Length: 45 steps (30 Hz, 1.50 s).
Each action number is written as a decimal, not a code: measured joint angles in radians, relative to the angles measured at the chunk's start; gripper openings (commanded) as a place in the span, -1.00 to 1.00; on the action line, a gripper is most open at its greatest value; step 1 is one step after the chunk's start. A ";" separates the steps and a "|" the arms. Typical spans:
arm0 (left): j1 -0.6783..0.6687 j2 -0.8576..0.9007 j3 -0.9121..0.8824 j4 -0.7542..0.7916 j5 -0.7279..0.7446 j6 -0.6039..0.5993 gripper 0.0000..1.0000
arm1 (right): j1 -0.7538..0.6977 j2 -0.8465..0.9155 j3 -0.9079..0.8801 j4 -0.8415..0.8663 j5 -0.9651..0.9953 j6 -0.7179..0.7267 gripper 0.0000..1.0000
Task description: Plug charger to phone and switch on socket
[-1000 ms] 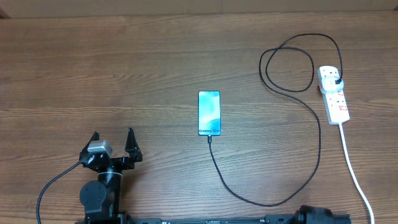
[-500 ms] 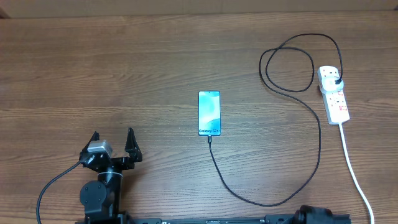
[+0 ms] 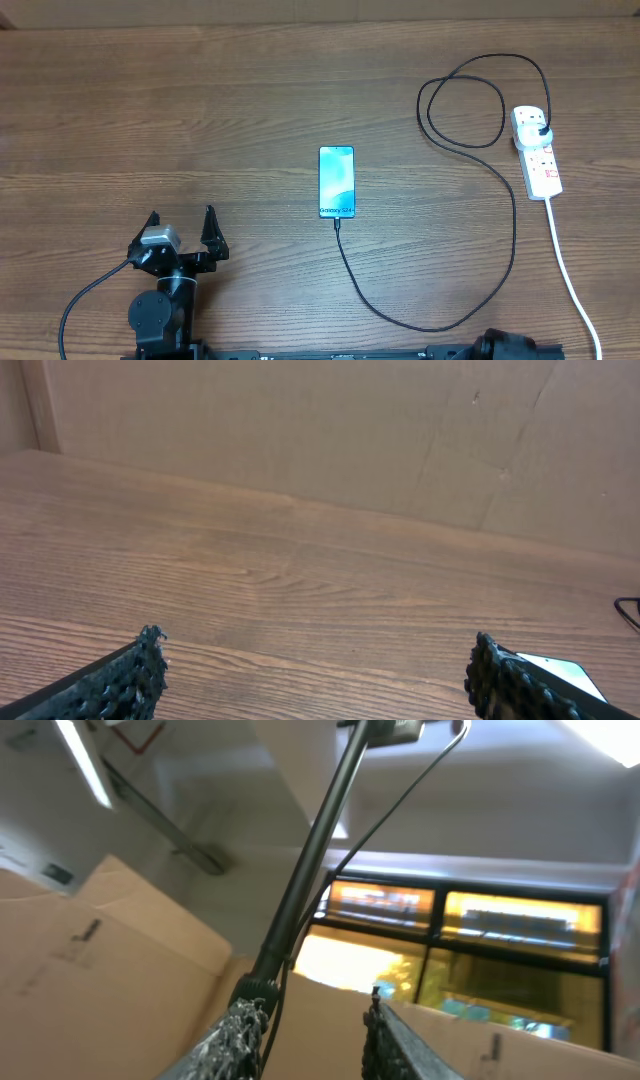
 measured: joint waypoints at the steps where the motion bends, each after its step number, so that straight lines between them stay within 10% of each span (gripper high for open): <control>1: 0.000 0.000 0.000 0.000 0.000 0.000 1.00 | 0.013 0.000 -0.005 0.000 -0.007 0.008 -0.13; 5: 0.000 0.000 0.000 0.000 0.000 0.000 0.99 | 0.075 0.000 -0.009 0.003 -0.019 0.021 0.24; 8: 0.000 0.000 0.000 0.000 0.000 0.000 0.99 | 0.121 0.000 -0.009 0.006 -0.007 0.028 1.00; 24: 0.000 0.000 0.000 0.000 0.000 0.000 0.99 | 0.162 0.000 -0.438 -0.160 0.287 0.028 1.00; 45: 0.000 0.000 0.000 0.000 0.000 0.000 0.99 | 0.161 0.004 -1.281 0.349 0.310 0.035 1.00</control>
